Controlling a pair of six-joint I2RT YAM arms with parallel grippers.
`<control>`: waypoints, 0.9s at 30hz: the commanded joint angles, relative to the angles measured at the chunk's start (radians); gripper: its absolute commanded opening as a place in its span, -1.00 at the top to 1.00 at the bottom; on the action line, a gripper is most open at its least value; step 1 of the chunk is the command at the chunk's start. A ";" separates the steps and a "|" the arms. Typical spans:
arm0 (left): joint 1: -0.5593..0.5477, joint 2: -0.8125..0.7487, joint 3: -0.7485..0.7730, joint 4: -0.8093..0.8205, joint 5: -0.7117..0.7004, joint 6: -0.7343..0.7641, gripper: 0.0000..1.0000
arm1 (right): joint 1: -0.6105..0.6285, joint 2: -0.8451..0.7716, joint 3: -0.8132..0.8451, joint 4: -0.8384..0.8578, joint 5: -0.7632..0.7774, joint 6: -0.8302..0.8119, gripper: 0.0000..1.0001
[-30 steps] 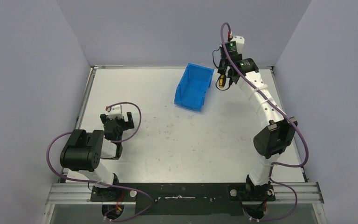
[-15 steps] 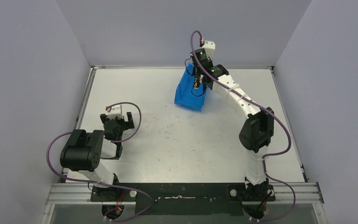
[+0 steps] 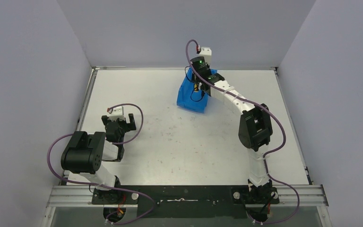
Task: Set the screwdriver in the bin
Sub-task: Place the screwdriver in the bin.
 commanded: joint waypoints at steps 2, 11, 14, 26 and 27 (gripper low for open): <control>-0.002 -0.004 0.016 0.056 0.005 0.006 -0.94 | 0.000 0.001 -0.108 0.222 -0.033 -0.096 1.00; -0.002 -0.005 0.016 0.054 0.005 0.006 -0.94 | 0.000 0.071 -0.166 0.291 -0.048 -0.131 1.00; -0.002 -0.005 0.016 0.054 0.005 0.007 -0.94 | 0.000 0.087 -0.189 0.304 -0.052 -0.131 1.00; -0.002 -0.005 0.016 0.055 0.005 0.006 -0.94 | -0.003 0.108 -0.212 0.290 -0.083 -0.107 0.50; -0.002 -0.005 0.017 0.055 0.005 0.006 -0.94 | -0.003 0.104 -0.212 0.288 -0.083 -0.104 0.46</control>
